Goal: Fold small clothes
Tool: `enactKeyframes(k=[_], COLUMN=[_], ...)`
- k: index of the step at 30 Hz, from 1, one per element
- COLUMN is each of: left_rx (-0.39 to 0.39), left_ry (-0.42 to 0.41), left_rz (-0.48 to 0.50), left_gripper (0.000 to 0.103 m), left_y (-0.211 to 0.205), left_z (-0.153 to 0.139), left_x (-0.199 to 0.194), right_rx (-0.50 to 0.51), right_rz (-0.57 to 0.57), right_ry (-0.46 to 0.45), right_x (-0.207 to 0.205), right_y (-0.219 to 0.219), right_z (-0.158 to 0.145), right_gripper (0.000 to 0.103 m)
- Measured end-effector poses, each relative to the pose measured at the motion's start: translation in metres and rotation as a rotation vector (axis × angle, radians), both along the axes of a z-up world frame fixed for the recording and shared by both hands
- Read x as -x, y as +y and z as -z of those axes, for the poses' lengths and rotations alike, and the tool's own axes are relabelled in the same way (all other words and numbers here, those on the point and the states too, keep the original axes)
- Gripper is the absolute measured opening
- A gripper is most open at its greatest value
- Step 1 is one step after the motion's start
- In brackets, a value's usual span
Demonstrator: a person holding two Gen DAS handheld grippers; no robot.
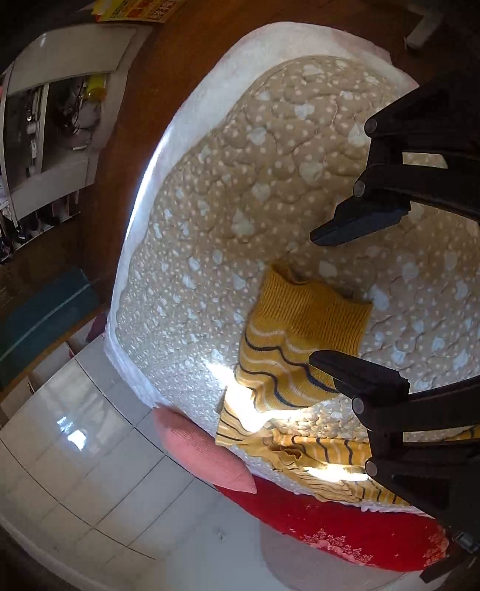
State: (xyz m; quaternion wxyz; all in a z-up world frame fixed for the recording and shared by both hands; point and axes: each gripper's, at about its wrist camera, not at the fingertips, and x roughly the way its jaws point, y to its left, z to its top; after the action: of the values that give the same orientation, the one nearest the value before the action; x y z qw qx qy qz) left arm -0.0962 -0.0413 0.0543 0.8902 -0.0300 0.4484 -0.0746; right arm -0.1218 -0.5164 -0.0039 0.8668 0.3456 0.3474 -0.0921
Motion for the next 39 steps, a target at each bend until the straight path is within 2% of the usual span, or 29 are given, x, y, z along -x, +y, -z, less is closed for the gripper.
enactKeyframes(k=[3,4,5,6,7,9,11,13,17,19,21,23,28,34,39], left_rx=[-0.031,-0.044,-0.060,-0.073,-0.078,-0.070,-0.049,-0.037,-0.005,0.017,0.039,0.046,0.074,0.097,0.086], left_ry=[-0.021,-0.027,-0.032,-0.034,-0.032,-0.030,-0.034,-0.042,-0.032,-0.018,-0.006,-0.008,-0.052,-0.101,-0.120], left_rz=[0.012,0.012,0.013,0.013,0.013,0.006,0.001,-0.002,-0.017,-0.026,-0.030,-0.036,-0.080,-0.140,-0.213], left_gripper=[0.098,0.098,0.098,0.098,0.098,0.098,0.098,0.098,0.098,0.098,0.098,0.098,0.098,0.098,0.098], left_y=[-0.007,-0.009,-0.010,-0.011,-0.012,-0.010,-0.006,-0.002,0.006,0.010,0.014,0.021,0.047,0.093,0.136], left_z=[-0.006,-0.007,-0.009,-0.009,-0.010,-0.012,-0.016,-0.018,-0.013,-0.007,-0.003,-0.003,-0.009,-0.011,-0.004], left_x=[0.004,0.005,0.006,0.006,0.005,0.003,0.002,0.002,-0.002,-0.003,-0.004,-0.004,0.000,0.012,0.019], right_rx=[0.082,0.093,0.090,0.083,0.055,0.023,0.036,0.039,0.135,0.158,0.195,0.229,0.203,0.171,0.179], right_rz=[0.017,0.001,-0.022,-0.042,-0.076,-0.088,-0.047,0.042,0.224,0.222,0.187,0.128,-0.078,-0.397,-0.612], right_ry=[0.006,-0.004,-0.014,-0.019,-0.026,-0.049,-0.089,-0.131,-0.133,-0.130,-0.120,-0.119,-0.165,-0.167,-0.131], right_x=[-0.013,-0.017,-0.022,-0.026,-0.030,-0.033,-0.028,-0.019,-0.010,-0.016,-0.029,-0.046,-0.100,-0.182,-0.249], right_y=[0.011,0.016,0.020,0.022,0.023,0.019,-0.001,-0.036,-0.097,-0.105,-0.096,-0.076,0.007,0.159,0.290], right_z=[0.002,-0.001,0.001,0.001,0.002,-0.003,-0.019,-0.041,-0.084,-0.099,-0.113,-0.125,-0.150,-0.163,-0.153], right_gripper=[0.064,0.061,0.041,0.017,0.013,0.012,0.011,0.006,0.005,0.005,0.005,0.005,0.005,0.005,0.005])
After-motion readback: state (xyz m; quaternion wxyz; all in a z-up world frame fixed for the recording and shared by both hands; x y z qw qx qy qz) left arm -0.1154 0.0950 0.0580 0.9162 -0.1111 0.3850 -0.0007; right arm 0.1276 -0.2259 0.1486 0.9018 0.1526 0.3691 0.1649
